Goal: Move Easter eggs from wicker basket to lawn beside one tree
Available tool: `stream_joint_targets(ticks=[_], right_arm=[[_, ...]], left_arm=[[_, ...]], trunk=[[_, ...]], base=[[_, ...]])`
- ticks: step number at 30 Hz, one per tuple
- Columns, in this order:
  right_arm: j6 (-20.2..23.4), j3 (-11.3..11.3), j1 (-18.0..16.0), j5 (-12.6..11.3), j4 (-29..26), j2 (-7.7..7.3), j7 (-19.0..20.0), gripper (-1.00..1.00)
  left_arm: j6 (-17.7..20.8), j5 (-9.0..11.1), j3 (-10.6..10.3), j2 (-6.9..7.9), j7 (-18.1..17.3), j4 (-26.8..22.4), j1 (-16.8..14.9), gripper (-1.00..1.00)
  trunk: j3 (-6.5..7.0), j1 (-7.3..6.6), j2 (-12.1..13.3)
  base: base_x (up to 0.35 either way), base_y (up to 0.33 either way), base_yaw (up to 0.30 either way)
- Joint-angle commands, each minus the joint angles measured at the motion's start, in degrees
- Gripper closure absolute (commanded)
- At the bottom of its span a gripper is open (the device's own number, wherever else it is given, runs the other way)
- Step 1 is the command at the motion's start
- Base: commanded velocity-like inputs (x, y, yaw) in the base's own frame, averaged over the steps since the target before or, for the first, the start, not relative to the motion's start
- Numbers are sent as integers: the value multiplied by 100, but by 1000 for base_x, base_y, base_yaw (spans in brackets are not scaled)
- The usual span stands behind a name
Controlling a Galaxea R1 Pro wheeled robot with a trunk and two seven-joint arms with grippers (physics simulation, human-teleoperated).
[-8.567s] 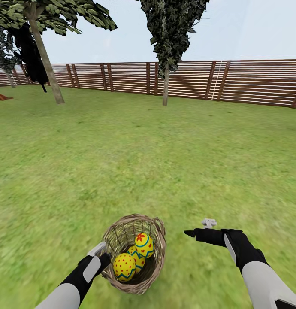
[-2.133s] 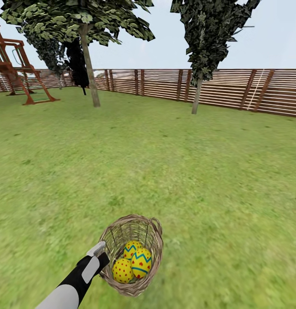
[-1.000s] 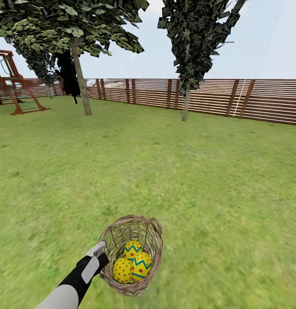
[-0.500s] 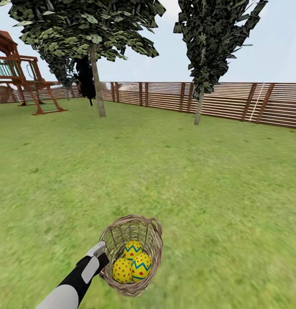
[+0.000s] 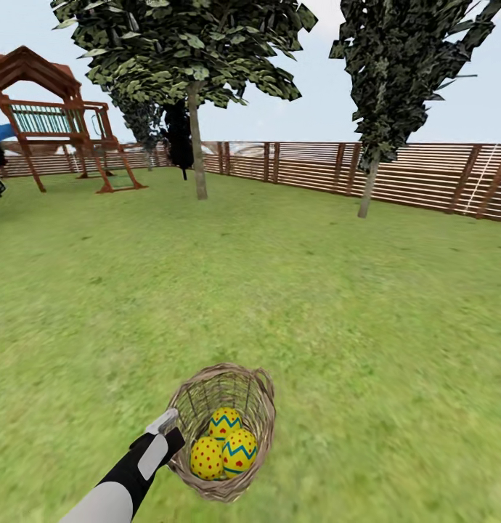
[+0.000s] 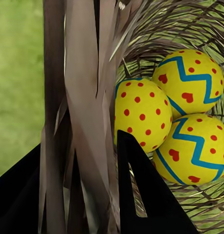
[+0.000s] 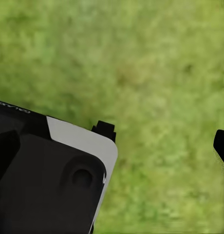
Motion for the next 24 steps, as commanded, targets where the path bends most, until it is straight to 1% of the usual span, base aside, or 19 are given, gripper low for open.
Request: stream_joint_targets(ticks=[1,24], right_arm=[[-27,-47,-8,41,19,-5,7,-100],[-36,-47,-8,49,19,-14,5,-100]], left_arm=[[17,61,12,-4,36,-22,-4,100],[17,62,19,2,36,-19,-4,100]], trunk=[[11,-21,34],[424,-527,957]], base=[[0,0,294],[0,0,294]])
